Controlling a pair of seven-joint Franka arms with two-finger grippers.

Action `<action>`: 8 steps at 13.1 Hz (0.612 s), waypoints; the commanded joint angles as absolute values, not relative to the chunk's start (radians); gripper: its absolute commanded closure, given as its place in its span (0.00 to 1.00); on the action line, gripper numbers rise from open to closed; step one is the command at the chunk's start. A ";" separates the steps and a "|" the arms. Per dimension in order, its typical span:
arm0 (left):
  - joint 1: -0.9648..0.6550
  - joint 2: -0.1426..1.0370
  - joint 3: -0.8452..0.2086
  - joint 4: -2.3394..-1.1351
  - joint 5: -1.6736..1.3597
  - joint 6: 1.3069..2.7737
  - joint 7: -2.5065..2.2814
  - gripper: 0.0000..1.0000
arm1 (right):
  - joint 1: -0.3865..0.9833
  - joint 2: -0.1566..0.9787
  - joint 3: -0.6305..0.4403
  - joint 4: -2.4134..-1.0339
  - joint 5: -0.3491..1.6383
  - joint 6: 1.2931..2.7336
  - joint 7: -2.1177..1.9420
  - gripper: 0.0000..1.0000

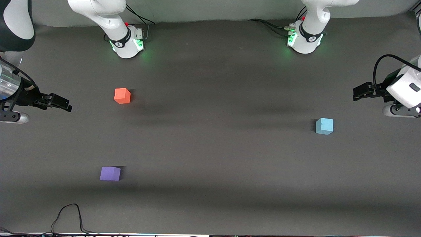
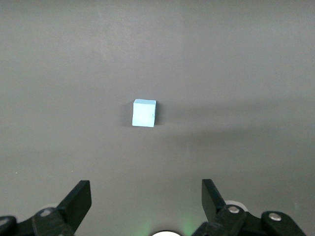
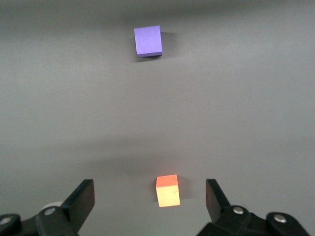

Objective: Place blue block between orange and purple blocks

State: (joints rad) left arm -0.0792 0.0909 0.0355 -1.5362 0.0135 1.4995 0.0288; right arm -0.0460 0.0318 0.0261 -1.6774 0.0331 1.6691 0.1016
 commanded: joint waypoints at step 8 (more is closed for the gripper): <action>-0.087 0.075 0.049 -1.546 0.012 1.468 0.072 0.00 | -0.034 0.021 0.025 -1.681 0.026 1.680 0.091 0.00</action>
